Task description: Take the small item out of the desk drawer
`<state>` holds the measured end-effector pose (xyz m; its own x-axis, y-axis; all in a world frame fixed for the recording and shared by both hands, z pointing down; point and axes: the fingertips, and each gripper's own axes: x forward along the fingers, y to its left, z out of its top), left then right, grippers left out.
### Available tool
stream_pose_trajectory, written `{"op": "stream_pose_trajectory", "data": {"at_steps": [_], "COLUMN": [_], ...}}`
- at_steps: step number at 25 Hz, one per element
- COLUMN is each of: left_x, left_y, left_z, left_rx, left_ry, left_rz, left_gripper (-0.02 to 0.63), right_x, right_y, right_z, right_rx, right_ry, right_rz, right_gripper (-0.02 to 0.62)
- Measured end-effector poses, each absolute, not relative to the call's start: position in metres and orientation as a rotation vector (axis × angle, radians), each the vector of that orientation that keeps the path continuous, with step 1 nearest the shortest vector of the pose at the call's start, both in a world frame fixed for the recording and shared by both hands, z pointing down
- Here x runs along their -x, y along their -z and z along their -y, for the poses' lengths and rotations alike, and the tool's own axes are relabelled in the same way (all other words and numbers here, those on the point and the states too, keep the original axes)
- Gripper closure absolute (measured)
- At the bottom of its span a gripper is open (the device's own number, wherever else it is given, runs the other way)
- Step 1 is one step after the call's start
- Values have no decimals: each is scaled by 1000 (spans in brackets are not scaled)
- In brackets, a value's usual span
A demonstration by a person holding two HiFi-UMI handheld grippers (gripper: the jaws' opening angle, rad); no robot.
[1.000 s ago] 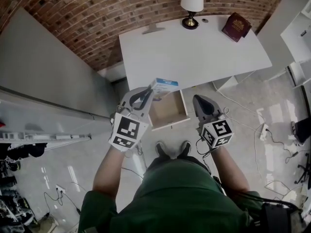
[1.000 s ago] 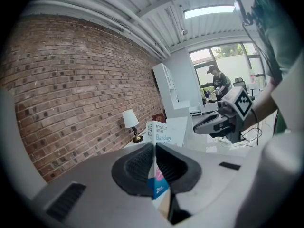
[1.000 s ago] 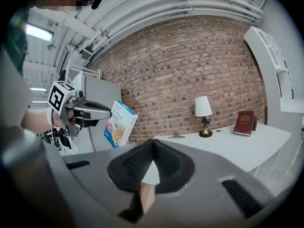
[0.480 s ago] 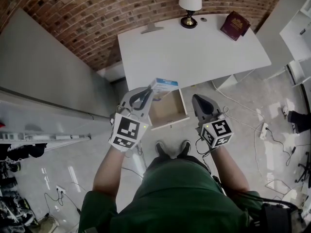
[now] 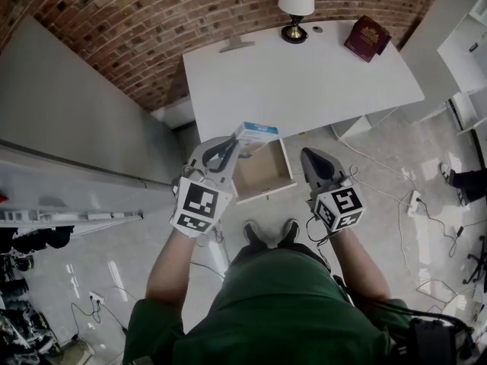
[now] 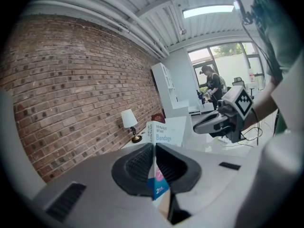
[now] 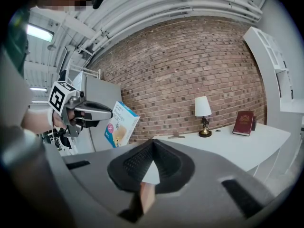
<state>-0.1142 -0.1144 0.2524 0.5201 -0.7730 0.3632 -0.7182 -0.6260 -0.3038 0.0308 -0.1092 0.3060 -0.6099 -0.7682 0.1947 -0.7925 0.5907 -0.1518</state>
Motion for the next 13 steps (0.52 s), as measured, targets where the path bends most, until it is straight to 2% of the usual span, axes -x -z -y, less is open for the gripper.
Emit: {"op": "stream_pose_trajectory", "data": {"at_steps": [13], "left_x": [118], "left_y": [-255], "left_z": [117], "left_rx": [2641], "left_ry": [717], "left_rz": [-1296], "left_gripper": [582], "right_x": [-27], "right_y": [-308], "right_z": [112], "right_rx": [-1336], "right_ry": [-338], "right_rz": [2701], "right_gripper": [594]}}
